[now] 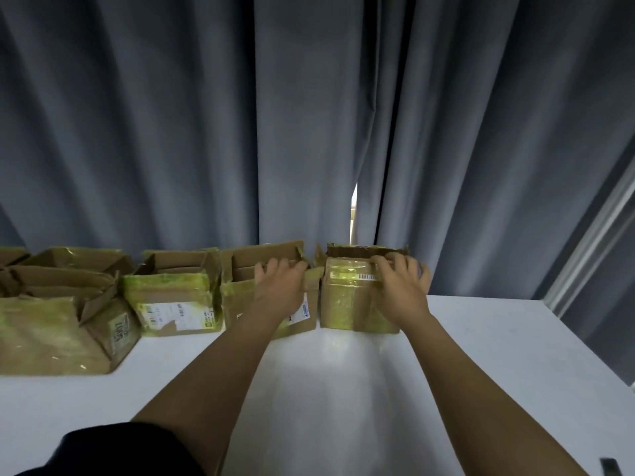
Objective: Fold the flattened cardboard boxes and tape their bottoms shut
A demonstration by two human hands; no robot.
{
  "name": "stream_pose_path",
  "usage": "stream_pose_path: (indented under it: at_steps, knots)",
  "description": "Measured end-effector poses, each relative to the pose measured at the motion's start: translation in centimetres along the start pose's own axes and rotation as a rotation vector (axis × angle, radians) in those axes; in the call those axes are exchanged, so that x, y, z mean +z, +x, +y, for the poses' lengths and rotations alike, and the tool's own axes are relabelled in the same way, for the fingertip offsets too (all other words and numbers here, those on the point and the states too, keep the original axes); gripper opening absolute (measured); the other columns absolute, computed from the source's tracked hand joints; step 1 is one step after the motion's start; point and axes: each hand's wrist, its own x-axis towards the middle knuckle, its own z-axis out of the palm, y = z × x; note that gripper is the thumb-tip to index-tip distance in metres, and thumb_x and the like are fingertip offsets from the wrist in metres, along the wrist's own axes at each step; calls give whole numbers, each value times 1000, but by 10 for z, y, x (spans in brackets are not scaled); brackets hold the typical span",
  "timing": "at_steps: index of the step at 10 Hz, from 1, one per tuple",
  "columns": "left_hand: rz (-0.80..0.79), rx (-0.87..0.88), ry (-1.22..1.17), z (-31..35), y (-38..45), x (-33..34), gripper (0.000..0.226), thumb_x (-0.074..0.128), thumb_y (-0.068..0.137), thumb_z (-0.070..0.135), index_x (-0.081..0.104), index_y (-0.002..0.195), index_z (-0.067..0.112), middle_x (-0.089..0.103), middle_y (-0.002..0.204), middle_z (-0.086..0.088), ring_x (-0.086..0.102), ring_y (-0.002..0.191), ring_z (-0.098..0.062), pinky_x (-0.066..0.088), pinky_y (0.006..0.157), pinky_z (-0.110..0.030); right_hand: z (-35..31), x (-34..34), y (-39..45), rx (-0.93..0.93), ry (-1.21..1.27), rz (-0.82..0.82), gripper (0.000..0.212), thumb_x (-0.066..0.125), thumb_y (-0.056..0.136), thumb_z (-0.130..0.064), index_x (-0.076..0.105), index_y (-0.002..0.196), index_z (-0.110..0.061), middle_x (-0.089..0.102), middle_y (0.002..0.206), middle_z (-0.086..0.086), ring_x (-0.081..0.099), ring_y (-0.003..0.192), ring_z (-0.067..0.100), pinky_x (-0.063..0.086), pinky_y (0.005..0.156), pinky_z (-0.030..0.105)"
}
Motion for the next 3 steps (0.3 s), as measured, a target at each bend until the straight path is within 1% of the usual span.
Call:
stream_pose_path:
  at_steps: [1,2,3]
  knots:
    - [15,-21,23,0,-6,-9,44,45,91,20,40,134,20,47,128,-7,37,122,-27,23,104,-43,-8,-6,-4,-24,1,-3,58,58,88,-16,38,141,-29,35,143,1,22,133,24,4,115,44]
    - [47,-14,-44,-1,-19,-33,44,45,90,16,42,133,19,46,131,-7,37,124,-27,26,103,-41,-23,-32,-11,-48,58,3,56,60,89,-23,40,141,-29,36,144,0,24,134,23,9,115,43]
    - [139,17,-136,1,-31,-71,35,44,92,17,50,127,17,53,127,-7,46,118,-29,36,94,-39,-50,-70,-18,-124,158,75,48,60,91,-32,47,136,-26,42,140,0,29,132,22,22,110,38]
